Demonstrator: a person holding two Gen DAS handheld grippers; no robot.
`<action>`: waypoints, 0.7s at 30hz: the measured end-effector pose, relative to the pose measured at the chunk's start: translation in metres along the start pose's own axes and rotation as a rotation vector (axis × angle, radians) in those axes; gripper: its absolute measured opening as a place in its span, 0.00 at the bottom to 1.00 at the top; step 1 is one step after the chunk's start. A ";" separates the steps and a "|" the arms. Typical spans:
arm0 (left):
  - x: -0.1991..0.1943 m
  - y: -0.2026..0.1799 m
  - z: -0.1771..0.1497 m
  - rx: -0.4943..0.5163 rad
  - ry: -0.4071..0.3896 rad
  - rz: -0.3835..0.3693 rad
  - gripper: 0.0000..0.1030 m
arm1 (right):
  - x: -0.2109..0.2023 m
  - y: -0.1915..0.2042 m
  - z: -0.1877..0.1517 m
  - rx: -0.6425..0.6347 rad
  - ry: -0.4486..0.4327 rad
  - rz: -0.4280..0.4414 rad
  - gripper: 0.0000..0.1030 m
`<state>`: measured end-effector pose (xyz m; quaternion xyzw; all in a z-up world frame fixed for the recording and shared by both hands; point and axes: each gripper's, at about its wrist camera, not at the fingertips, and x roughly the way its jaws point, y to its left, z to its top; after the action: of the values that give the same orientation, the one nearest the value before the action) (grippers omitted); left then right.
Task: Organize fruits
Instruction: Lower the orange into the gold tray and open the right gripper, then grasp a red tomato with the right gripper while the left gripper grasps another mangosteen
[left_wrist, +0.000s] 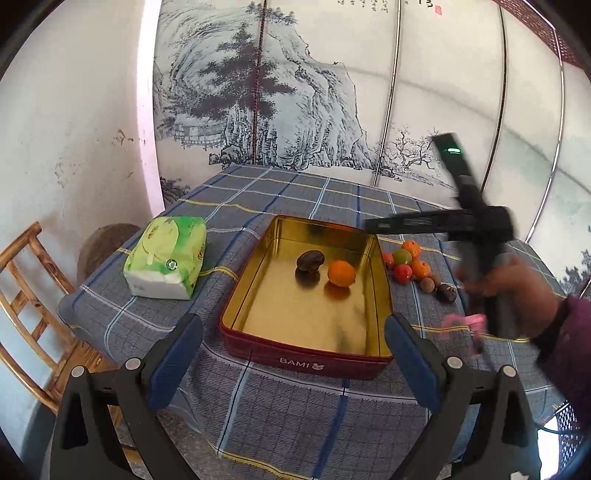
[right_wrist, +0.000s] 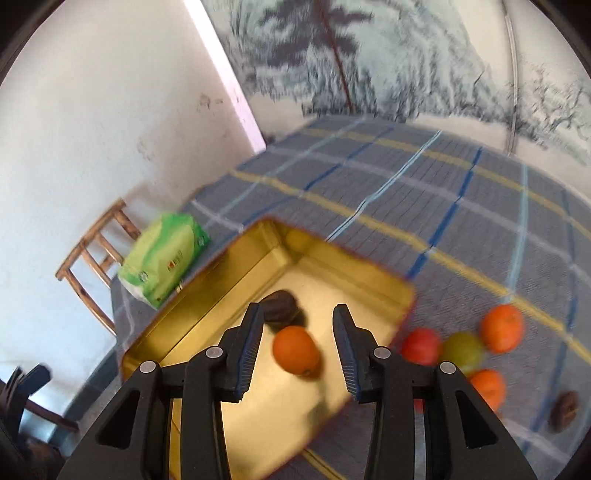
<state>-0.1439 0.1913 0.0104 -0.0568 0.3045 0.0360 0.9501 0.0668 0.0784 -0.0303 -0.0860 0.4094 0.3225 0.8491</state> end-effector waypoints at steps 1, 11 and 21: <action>-0.001 0.000 0.001 0.001 -0.006 -0.002 0.94 | -0.007 -0.006 -0.002 -0.035 0.012 -0.016 0.40; 0.020 -0.021 -0.003 0.036 0.037 -0.029 0.94 | -0.012 -0.028 -0.028 -0.370 0.225 -0.086 0.39; 0.035 -0.026 0.001 0.059 0.055 -0.017 0.94 | 0.051 -0.023 -0.008 -0.586 0.331 -0.129 0.40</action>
<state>-0.1119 0.1665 -0.0072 -0.0325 0.3309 0.0173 0.9430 0.0992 0.0813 -0.0766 -0.4034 0.4254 0.3538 0.7288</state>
